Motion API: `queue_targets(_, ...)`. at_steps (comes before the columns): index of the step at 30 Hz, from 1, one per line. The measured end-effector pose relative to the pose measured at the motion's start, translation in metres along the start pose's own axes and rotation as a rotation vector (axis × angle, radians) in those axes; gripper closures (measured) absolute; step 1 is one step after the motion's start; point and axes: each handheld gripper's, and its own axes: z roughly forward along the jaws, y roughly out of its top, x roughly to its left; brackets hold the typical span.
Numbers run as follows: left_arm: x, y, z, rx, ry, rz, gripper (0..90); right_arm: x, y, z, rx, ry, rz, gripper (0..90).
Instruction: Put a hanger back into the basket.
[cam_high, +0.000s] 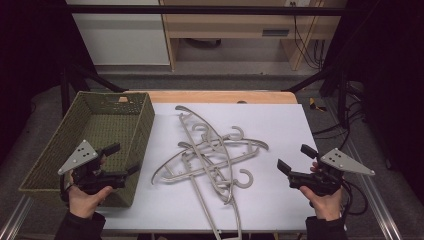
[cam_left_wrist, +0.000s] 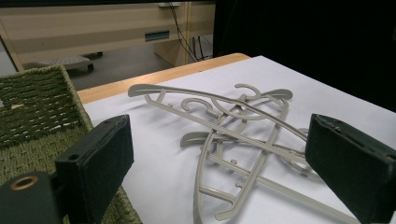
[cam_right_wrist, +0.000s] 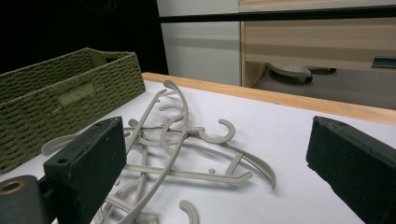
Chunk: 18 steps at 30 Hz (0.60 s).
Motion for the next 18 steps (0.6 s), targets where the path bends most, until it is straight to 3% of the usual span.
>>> queue_targets(9, -0.002, -0.001, 0.002, 0.006, -0.004, 0.004, 7.6, 0.000, 0.000, 0.002, 0.043, -0.007, -0.004, 7.2)
queue_targets(18, 0.000, -0.002, 0.004, 0.008, -0.002, 0.006, 7.7, 0.009, 0.001, 0.016, 0.110, 0.006, 0.006, 7.1)
